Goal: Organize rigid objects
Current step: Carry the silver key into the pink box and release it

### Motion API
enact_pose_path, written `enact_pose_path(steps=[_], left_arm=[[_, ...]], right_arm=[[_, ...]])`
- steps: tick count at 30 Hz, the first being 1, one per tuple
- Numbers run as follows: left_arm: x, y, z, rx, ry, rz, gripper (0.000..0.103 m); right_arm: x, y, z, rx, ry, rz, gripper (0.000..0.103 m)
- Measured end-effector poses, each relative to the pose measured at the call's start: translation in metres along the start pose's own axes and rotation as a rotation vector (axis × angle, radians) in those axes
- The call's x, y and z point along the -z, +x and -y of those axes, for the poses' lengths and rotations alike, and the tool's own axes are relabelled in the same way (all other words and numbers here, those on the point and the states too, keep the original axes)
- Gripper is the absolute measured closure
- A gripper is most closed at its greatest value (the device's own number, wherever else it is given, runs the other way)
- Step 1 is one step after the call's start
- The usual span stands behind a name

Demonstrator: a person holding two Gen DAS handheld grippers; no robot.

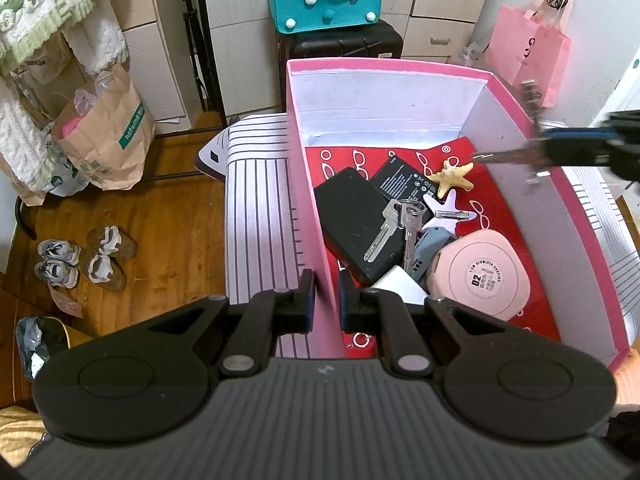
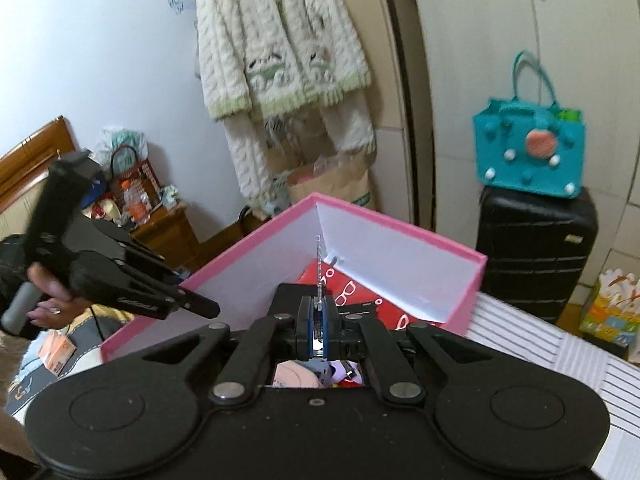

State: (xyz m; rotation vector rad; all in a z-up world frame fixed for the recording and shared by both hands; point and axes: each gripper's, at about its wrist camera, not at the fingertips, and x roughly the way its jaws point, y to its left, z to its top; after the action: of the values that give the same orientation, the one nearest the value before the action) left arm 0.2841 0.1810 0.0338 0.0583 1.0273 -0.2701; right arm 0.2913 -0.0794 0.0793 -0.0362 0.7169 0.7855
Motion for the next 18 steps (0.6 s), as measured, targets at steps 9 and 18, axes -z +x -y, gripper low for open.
enact_pose_path(steps=[9,18], left_arm=[[0.001,0.0,0.0,0.009,-0.009,0.004,0.092],[0.002,-0.001,0.001,0.011,-0.014,0.005,0.092]], right_arm=[[-0.011,0.07,0.017,-0.038,0.045,-0.11,0.098],[-0.014,0.087,0.02,-0.019,0.058,-0.14,0.086]])
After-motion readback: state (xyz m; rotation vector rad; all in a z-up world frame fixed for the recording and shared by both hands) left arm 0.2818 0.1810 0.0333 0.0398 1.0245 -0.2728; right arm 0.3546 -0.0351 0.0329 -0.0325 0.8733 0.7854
